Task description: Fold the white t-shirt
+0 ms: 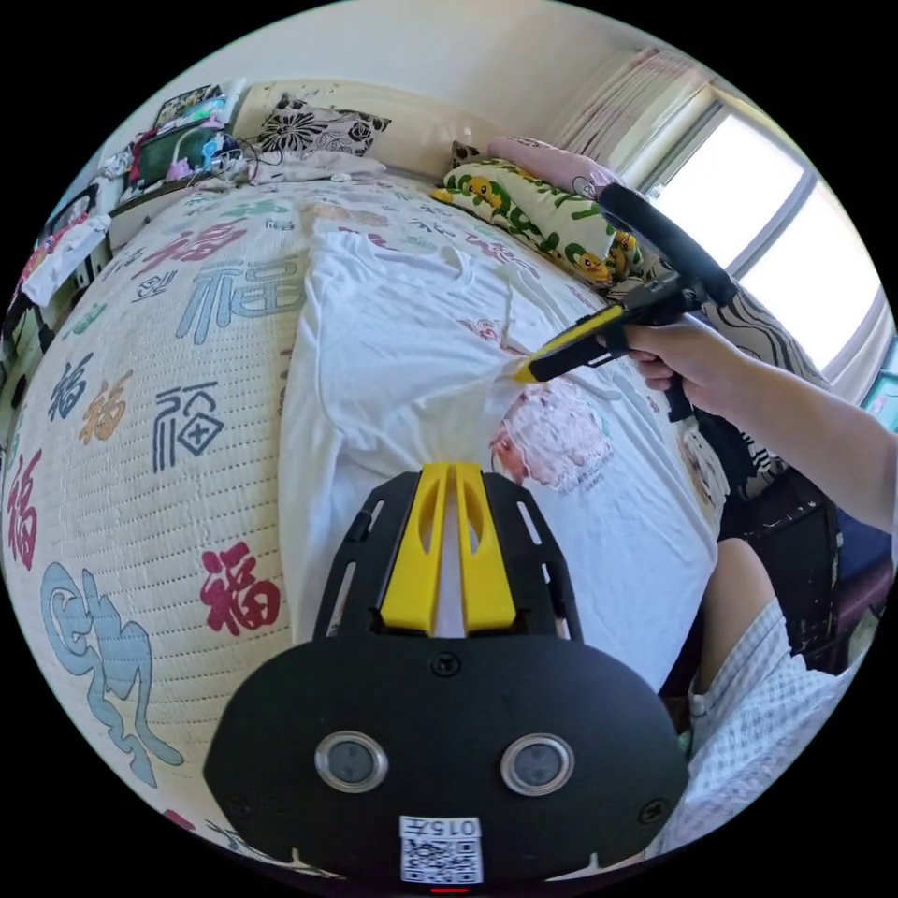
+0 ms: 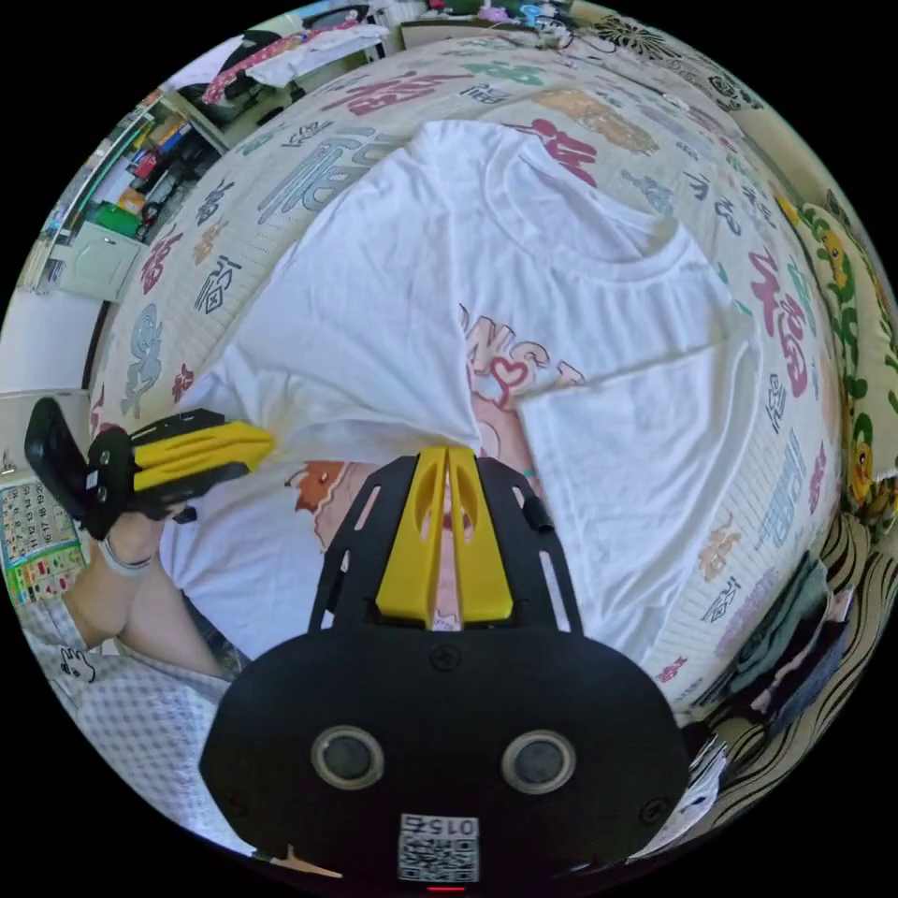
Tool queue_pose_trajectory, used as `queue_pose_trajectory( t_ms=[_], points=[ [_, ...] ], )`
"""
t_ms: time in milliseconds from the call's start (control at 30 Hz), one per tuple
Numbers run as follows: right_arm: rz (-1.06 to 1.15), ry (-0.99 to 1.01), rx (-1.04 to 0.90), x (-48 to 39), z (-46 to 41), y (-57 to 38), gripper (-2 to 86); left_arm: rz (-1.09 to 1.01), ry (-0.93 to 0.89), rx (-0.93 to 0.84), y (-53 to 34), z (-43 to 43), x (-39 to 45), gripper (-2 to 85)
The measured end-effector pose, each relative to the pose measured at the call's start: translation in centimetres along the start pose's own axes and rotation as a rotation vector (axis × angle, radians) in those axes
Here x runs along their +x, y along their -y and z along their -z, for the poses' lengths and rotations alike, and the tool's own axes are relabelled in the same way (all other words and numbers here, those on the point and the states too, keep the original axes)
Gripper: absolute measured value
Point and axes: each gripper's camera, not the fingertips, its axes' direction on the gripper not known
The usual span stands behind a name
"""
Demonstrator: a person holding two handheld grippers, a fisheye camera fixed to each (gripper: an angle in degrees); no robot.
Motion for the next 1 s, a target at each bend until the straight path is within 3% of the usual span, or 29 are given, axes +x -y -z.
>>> queue_pose_trajectory(
  t_ms=[100,300,500,633,767,867,1000],
  points=[
    [-0.089,-0.048,-0.022,2.1,-0.6,-1.3,-0.9,0.022,-0.028,-0.029,1.1,0.4,-1.6,-0.5],
    [0.019,-0.123,0.120,0.6,-0.2,-1.4,-1.0,-0.027,-0.010,-0.078,3.1,1.2,-2.8,-0.6],
    [0.095,-0.023,-0.021,0.5,-6.9,0.2,-1.0,0.030,-0.098,-0.040,3.7,2.7,-6.1,0.1],
    [0.016,0.160,0.102,5.1,-7.9,-2.6,-1.0,0.061,-0.091,0.086,3.7,6.3,-8.4,2.3],
    [-0.060,0.203,0.225,11.5,-8.1,-5.9,-0.6,0.093,0.089,0.148,5.0,10.8,-10.7,6.2],
    [-0.105,0.120,0.283,14.8,-8.9,-7.3,-0.5,0.090,0.112,0.201,9.3,11.2,-12.2,7.1],
    [-0.102,0.106,0.276,16.9,-12.2,-7.6,-0.7,0.153,0.036,0.081,17.1,6.9,-14.4,4.8]
  ],
)
